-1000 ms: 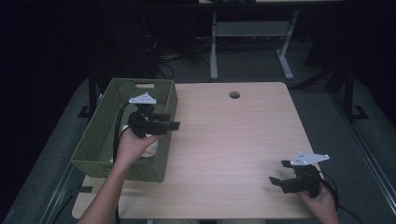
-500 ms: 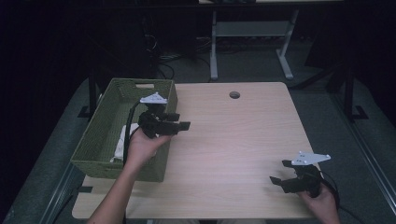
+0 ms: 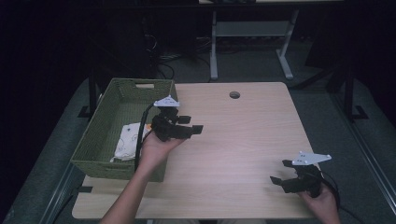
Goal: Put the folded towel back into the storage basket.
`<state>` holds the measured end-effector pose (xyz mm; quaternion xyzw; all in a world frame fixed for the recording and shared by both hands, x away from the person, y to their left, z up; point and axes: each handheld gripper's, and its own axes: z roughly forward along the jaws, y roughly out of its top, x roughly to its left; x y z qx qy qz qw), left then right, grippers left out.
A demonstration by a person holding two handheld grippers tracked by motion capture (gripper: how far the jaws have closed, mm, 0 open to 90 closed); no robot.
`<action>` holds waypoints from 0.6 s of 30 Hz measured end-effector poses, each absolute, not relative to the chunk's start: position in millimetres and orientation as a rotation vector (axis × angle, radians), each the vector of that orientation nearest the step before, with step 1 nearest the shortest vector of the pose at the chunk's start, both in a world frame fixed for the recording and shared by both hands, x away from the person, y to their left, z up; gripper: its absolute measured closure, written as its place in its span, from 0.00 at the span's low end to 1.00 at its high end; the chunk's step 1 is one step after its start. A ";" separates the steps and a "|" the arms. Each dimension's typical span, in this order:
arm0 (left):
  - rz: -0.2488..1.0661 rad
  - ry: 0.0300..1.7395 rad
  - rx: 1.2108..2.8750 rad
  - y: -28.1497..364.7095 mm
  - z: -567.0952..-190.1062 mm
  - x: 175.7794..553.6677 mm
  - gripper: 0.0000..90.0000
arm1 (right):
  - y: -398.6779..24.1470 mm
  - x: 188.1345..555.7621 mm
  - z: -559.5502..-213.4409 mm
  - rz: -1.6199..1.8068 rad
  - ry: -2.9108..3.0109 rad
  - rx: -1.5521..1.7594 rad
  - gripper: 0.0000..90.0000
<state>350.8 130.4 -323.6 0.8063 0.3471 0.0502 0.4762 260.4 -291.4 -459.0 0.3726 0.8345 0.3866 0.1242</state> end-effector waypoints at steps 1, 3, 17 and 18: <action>0.125 0.846 1.970 128.3 -324.2 350.2 0.36 | -291.5 260.4 -458.9 1.127 2.433 1.087 0.18; 0.127 0.844 1.969 123.8 -325.3 348.7 0.36 | -291.6 260.4 -458.9 1.128 2.433 1.086 0.18; 0.096 0.814 1.999 92.9 -341.9 340.3 0.34 | -293.1 259.6 -458.0 1.129 2.425 1.082 0.18; 0.093 0.811 1.998 91.3 -343.3 339.8 0.34 | -293.2 259.4 -457.9 1.130 2.424 1.083 0.18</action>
